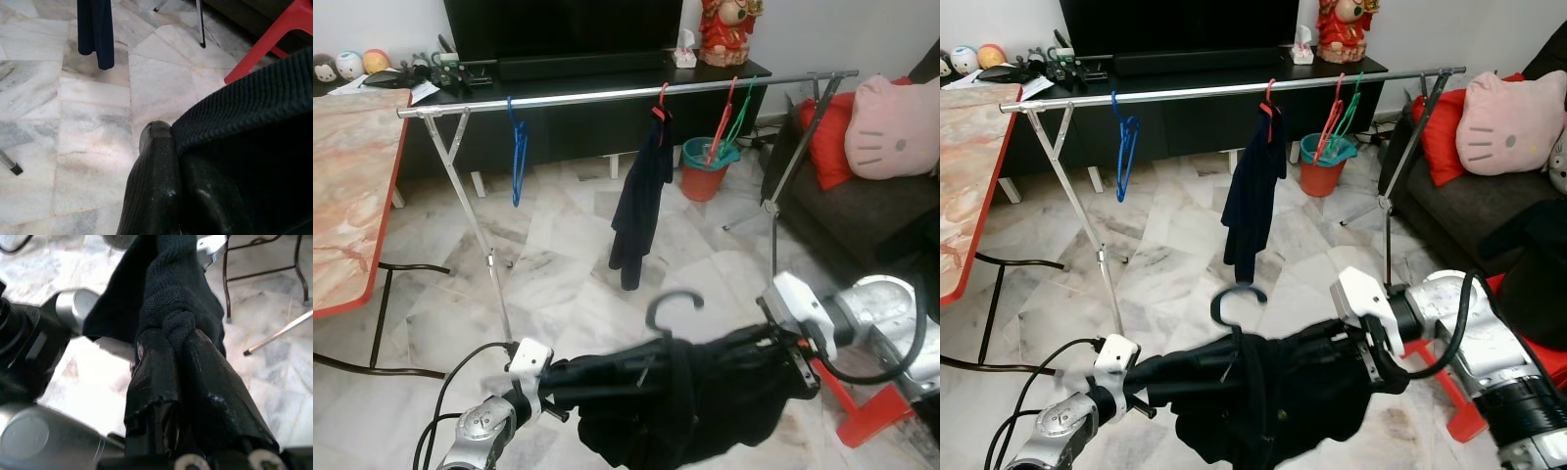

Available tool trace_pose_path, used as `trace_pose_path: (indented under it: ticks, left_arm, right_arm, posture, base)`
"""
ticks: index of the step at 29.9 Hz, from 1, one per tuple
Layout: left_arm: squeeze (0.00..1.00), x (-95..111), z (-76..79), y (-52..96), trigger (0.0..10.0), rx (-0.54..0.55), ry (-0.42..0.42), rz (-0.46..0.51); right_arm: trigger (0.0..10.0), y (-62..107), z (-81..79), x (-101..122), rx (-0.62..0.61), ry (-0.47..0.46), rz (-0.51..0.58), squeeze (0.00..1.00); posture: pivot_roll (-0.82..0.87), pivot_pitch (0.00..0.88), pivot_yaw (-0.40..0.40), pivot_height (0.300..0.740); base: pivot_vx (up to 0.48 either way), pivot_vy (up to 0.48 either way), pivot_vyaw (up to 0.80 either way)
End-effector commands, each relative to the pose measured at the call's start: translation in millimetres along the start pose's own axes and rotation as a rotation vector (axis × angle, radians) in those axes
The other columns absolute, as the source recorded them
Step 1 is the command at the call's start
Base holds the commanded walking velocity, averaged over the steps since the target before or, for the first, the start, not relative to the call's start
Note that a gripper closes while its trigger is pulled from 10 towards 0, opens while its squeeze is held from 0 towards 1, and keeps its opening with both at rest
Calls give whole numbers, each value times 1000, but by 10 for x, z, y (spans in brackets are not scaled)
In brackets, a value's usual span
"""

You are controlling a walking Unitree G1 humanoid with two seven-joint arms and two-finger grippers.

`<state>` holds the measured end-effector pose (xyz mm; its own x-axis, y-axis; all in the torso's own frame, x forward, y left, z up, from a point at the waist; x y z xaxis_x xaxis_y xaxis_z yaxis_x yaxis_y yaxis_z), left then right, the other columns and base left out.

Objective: Hang hanger

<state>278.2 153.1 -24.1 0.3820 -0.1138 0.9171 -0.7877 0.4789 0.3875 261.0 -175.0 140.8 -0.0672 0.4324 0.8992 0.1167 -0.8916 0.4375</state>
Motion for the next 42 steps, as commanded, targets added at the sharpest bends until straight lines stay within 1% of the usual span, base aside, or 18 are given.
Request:
trace_pose_path:
  ticks: [1, 5, 15, 17, 18, 19, 20, 21, 23, 26, 30, 31, 32, 33, 35, 37, 39, 42]
  left_arm:
    - [0, -113, -67, 66, 10000, 36, 17, -49]
    - [0, -113, -83, 71, 10000, 42, 13, -53]
    - [0, -110, -98, 71, 10000, 44, 4, -61]
    - [0, -112, -101, 71, 10000, 45, 3, -63]
    - [0, -112, -112, 71, 10000, 51, -4, -68]
    - [0, -112, -112, 71, 10000, 51, -4, -68]
    - [0, -110, -125, 71, 10000, 58, -14, -73]
    - [0, -110, -127, 69, 10000, 59, -15, -75]
    - [0, -116, -133, 64, 10000, 61, -28, -90]
    - [0, -147, -138, 63, 10000, 57, -70, -131]
    - [0, -212, -152, 79, 10000, 69, -86, -177]
    - [0, -212, -152, 79, 10000, 69, -86, -177]
    - [0, -273, -138, 94, 10000, 62, -111, -213]
    - [0, -305, -123, 103, 10000, 54, -125, -229]
    - [0, -311, -117, 104, 10000, 54, -122, -229]
    - [0, -311, -112, 104, 10000, 54, -119, -227]
    - [0, -329, -96, 104, 10000, 51, -113, -232]
    - [0, -344, -89, 105, 10000, 50, -118, -240]
  right_arm:
    - [0, 47, -48, 44, 39, 52, -37, 0]
    - [0, 68, -93, 37, 60, 41, -42, 0]
    - [0, 117, -283, -85, 151, 15, -141, 0]
    - [0, 134, -316, -166, 169, 5, -201, 0]
    - [0, 176, -339, -323, 188, -2, -312, 0]
    - [0, 176, -339, -323, 188, -2, -312, 0]
    - [0, 230, -362, -493, 211, -6, -432, 0]
    - [0, 253, -372, -567, 222, -8, -481, 0]
    - [0, 264, -357, -654, 221, -15, -521, 0]
    - [0, 208, -255, -688, 152, -4, -510, 0]
    - [0, 93, 20, -616, -32, 61, -466, 0]
    - [0, 93, 20, -616, -32, 61, -466, 0]
    - [0, 81, 106, -572, -89, 66, -413, 0]
    - [0, 73, 111, -525, -94, 59, -361, 0]
    - [0, 75, 94, -527, -80, 60, -356, 0]
    - [0, 79, 73, -551, -70, 59, -372, 0]
    - [0, 81, -6, -610, -25, 55, -400, 0]
    - [0, 89, 2, -607, -32, 45, -392, 0]
  posture:
    - [-32, 0, -40, 740]
    - [-30, 0, -36, 740]
    - [-32, 0, -35, 740]
    - [-34, 0, -36, 740]
    - [-34, 0, -36, 740]
    - [-34, 0, -36, 740]
    - [-34, 0, -36, 740]
    - [-34, 0, -36, 740]
    - [-37, 0, -36, 740]
    - [-37, 0, -36, 740]
    - [-37, 0, -36, 740]
    - [-37, 0, -36, 740]
    - [-37, 0, -36, 740]
    - [-37, 0, -36, 740]
    - [-37, 0, -36, 740]
    - [-37, 0, -33, 740]
    - [-37, 0, -33, 740]
    - [-37, 0, -33, 740]
  base:
    - [0, 0, 0]
    - [0, 0, 0]
    - [0, 0, 0]
    - [0, 0, 0]
    - [0, 0, 0]
    - [0, 0, 0]
    - [0, 0, 0]
    - [0, 0, 0]
    - [0, 0, 0]
    - [0, 0, 0]
    - [0, 0, 0]
    - [0, 0, 0]
    - [0, 0, 0]
    - [0, 0, 0]
    - [0, 0, 0]
    - [0, 0, 0]
    - [0, 0, 0]
    - [0, 0, 0]
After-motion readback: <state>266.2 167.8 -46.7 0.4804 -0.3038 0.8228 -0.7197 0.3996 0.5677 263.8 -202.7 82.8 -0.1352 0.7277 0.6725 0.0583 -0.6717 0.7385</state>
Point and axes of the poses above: a point about 5 cm out from each wrist's last joint towards the gripper, its own y axis pointing back from the gripper into the wrist, its own x axis along the axis of the wrist's last joint, z = x × y, the point moved 3 cm from there along -y, pointing out of the wrist towards the gripper, and after that the axes turned 2 degrees about y, right-handed, at the moved point
